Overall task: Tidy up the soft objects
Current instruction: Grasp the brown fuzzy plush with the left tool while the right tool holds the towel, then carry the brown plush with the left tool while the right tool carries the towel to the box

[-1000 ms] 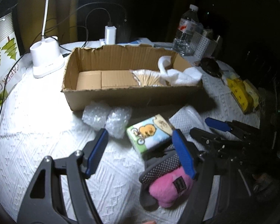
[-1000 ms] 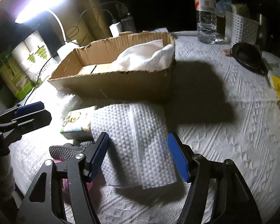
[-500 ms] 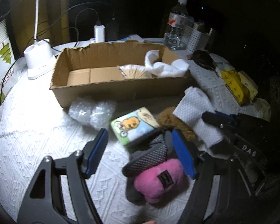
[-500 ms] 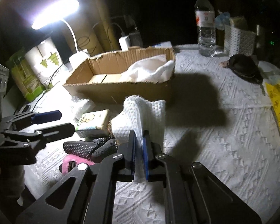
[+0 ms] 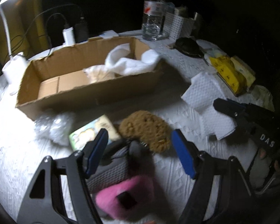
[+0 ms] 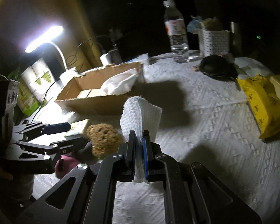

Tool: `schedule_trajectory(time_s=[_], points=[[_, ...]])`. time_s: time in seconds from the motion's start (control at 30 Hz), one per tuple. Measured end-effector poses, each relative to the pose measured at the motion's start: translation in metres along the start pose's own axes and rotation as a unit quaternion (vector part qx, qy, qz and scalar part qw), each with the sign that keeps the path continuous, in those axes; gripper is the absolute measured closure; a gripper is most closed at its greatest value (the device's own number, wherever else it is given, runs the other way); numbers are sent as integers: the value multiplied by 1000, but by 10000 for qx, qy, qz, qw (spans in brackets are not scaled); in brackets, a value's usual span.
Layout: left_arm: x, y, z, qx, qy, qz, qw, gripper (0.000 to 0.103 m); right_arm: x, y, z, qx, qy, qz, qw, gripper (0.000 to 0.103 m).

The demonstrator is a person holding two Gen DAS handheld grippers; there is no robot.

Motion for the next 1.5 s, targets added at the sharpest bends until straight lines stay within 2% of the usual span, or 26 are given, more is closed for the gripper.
schedule_trajectory(time_s=[0.2, 0.33, 0.43, 0.57, 0.6, 0.67, 0.83, 1.13, 1.5], points=[[-28, -7, 23, -371, -48, -160, 9992, 31, 2, 3, 32, -254, 40, 32, 9997, 95], [-53, -4, 30, -751, -533, -322, 9952, 31, 0, 5, 44, -387, 43, 55, 9992, 95], [-65, -1, 28, -859, -740, -388, 9928, 31, 0, 6, 50, -445, 40, 59, 9990, 95], [-66, -1, 26, -855, -638, -350, 9937, 32, 1, 6, 55, -476, 54, 65, 9988, 95], [-65, -1, 25, -840, -597, -323, 9942, 32, 2, 6, 55, -473, 53, 78, 9988, 95], [-63, 1, 22, -847, -613, -300, 9941, 51, 3, 5, 52, -448, 31, 103, 9989, 95], [-50, 0, 13, -687, -412, -202, 9966, 63, 9, 1, 39, -338, -1, 167, 9993, 95], [-10, -3, 5, -441, -110, 196, 9988, 65, 21, -6, 4, -79, -32, 259, 9996, 95], [37, -6, -19, -185, -56, 630, 9978, 65, 26, -17, -42, 319, -136, 292, 9990, 95]])
Point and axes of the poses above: each gripper's, at about its wrist camera, not at the fingertips, and x roughly against the way its jaws point, z to its right, y to its underside, the point moved 3 cm from there along -x, roughly the way its jaws point, and after that the axes turned 7 degrees about z, right-handed, at the moved point
